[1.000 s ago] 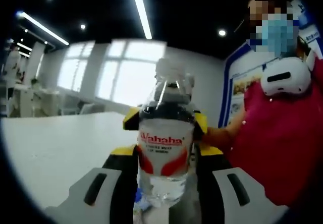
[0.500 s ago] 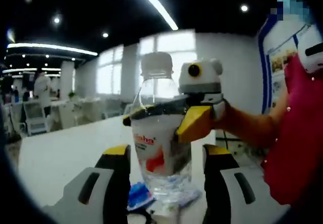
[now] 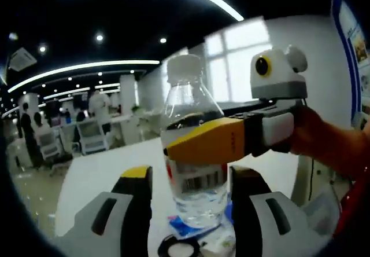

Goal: Arrange the tabletop items into an orderly group along one side of the table until the central work area is clear of visible clutter.

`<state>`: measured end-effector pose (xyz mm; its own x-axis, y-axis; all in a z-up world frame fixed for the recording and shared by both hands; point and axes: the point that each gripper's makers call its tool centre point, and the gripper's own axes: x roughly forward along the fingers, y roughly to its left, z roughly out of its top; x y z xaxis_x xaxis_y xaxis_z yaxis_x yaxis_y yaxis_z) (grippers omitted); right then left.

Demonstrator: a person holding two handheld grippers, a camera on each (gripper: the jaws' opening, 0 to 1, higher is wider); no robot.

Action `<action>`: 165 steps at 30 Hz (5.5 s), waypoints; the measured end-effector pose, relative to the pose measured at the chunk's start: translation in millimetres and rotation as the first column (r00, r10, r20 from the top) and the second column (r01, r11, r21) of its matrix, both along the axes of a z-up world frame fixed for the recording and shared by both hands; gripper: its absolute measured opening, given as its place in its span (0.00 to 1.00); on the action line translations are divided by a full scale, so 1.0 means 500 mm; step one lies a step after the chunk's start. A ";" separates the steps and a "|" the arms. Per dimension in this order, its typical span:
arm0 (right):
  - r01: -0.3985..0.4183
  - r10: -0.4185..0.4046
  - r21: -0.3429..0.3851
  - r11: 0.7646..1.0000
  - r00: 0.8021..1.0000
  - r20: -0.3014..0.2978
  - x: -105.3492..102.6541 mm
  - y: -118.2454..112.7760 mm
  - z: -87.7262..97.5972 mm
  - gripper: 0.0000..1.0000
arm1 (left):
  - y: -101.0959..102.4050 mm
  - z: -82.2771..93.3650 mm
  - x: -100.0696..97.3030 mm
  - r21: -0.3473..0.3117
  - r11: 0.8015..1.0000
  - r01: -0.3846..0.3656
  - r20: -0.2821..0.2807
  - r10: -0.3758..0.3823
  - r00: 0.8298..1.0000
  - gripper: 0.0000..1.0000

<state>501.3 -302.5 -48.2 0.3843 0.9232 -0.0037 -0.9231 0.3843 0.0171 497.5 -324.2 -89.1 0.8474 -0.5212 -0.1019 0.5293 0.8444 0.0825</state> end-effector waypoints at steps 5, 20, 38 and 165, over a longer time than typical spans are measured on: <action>0.026 -0.026 0.005 1.000 1.000 0.006 0.004 0.003 0.002 0.38 | -0.004 0.007 0.009 0.028 0.999 -0.030 0.028 0.029 0.999 0.51; 0.076 -0.076 0.030 0.997 0.997 -0.008 0.015 -0.002 0.000 0.39 | -0.010 0.008 0.029 0.038 0.998 -0.050 0.042 0.048 0.998 0.42; 0.062 -0.061 -0.021 0.998 0.998 0.013 -0.006 0.020 0.004 0.42 | 0.009 0.014 0.010 -0.030 0.997 0.077 0.039 -0.076 0.996 0.36; -0.301 0.303 -0.460 0.835 0.950 -0.072 0.157 0.422 -0.490 0.39 | 0.395 -0.493 0.158 0.196 0.755 0.625 -0.496 -0.474 0.728 0.37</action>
<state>579.8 -91.3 -293.2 0.0875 0.8859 -0.4555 -0.9942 0.0492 -0.0953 576.3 -126.7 -335.6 0.2618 -0.7490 -0.6086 0.9364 0.3499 -0.0277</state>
